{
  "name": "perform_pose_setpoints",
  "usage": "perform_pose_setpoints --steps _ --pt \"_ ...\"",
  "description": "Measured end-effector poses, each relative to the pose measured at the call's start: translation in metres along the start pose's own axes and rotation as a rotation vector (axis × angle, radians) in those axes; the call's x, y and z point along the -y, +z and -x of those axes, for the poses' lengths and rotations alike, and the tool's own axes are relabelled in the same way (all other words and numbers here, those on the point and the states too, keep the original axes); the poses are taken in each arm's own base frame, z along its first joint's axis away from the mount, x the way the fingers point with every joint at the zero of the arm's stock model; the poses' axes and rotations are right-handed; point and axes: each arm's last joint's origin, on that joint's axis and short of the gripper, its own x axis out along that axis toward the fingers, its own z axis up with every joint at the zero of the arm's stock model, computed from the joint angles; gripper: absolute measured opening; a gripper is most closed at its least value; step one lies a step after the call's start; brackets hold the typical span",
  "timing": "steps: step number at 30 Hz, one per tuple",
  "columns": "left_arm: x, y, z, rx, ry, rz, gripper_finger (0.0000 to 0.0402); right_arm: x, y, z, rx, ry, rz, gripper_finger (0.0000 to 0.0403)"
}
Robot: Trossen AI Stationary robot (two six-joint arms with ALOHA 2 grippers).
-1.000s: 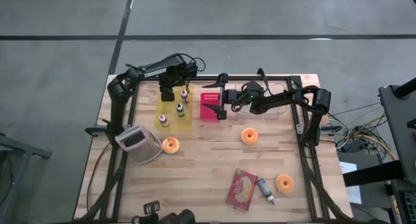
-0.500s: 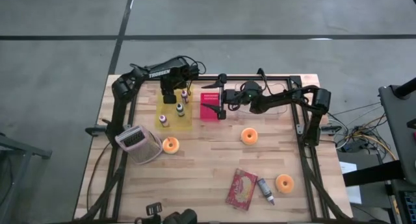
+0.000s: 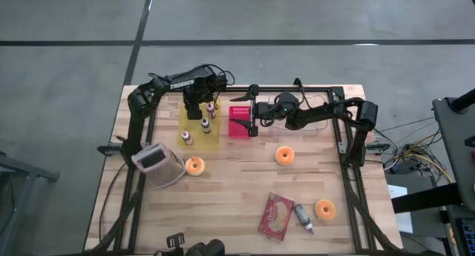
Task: Pick & Place Food Item
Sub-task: Put the black food coloring bottle into the yellow bin
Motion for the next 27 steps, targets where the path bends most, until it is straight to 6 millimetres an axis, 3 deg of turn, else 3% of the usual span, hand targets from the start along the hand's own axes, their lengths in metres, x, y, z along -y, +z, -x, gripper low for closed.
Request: perform_pose_setpoints --steps 13,27 --pt "0.012 -0.002 -0.023 -0.088 -0.039 -0.072 0.0129 0.0 0.0 0.0 0.0 0.0 0.0 0.0317" --pt "0.006 -0.001 -0.013 -0.055 0.003 -0.063 0.0129 0.0 0.0 0.0 0.001 0.0 0.0 0.0323"
